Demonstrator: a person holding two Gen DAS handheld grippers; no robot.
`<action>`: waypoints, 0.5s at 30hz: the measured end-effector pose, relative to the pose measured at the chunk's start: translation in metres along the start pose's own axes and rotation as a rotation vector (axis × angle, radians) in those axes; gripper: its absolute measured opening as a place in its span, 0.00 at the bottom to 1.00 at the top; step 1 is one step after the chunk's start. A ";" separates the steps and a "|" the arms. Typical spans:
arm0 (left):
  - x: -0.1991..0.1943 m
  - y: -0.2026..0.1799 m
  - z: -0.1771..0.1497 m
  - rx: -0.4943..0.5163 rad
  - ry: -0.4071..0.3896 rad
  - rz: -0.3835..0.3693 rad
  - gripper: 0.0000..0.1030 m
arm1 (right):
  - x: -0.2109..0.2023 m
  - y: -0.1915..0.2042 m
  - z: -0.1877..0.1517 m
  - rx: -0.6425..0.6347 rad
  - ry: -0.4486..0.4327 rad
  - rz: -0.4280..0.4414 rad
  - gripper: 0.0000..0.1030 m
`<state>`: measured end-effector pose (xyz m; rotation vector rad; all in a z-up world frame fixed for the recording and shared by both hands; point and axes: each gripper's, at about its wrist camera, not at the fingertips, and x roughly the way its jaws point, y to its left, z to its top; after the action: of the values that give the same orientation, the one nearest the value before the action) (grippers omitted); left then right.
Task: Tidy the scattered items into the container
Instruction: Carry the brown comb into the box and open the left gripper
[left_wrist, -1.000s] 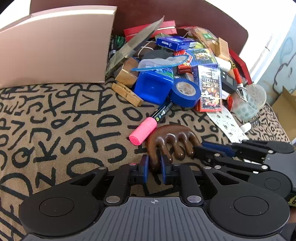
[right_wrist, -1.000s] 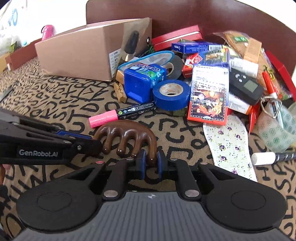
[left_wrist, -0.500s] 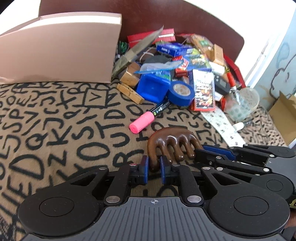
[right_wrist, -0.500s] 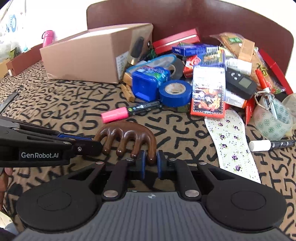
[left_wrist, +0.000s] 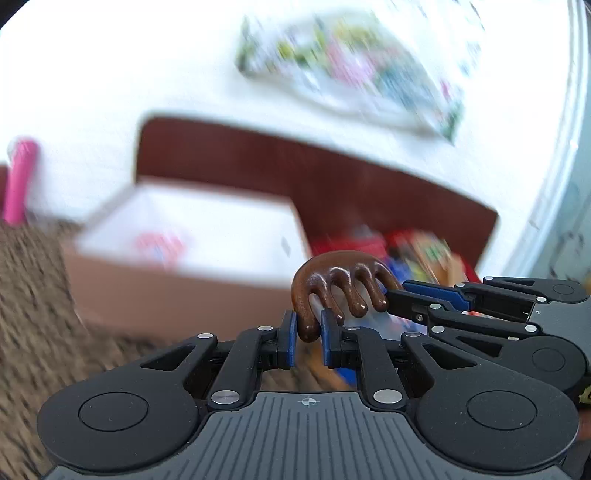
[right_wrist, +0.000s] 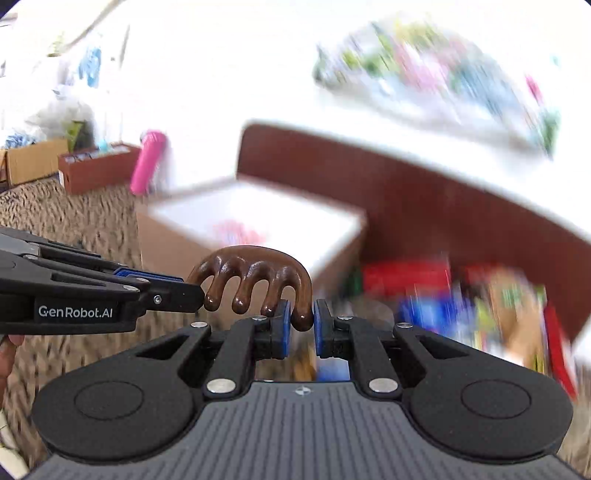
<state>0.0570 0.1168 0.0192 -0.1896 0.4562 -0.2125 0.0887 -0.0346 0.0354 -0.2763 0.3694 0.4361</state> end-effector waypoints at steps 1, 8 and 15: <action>0.002 0.008 0.013 0.001 -0.017 0.017 0.09 | 0.009 0.003 0.014 -0.003 -0.015 0.005 0.14; 0.056 0.080 0.073 0.002 0.007 0.091 0.09 | 0.108 0.028 0.082 -0.005 0.028 -0.006 0.15; 0.128 0.155 0.069 -0.106 0.152 0.101 0.09 | 0.208 0.044 0.076 0.101 0.250 0.026 0.15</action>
<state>0.2251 0.2436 -0.0081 -0.2548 0.6271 -0.1041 0.2659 0.1037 0.0122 -0.2281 0.6384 0.4081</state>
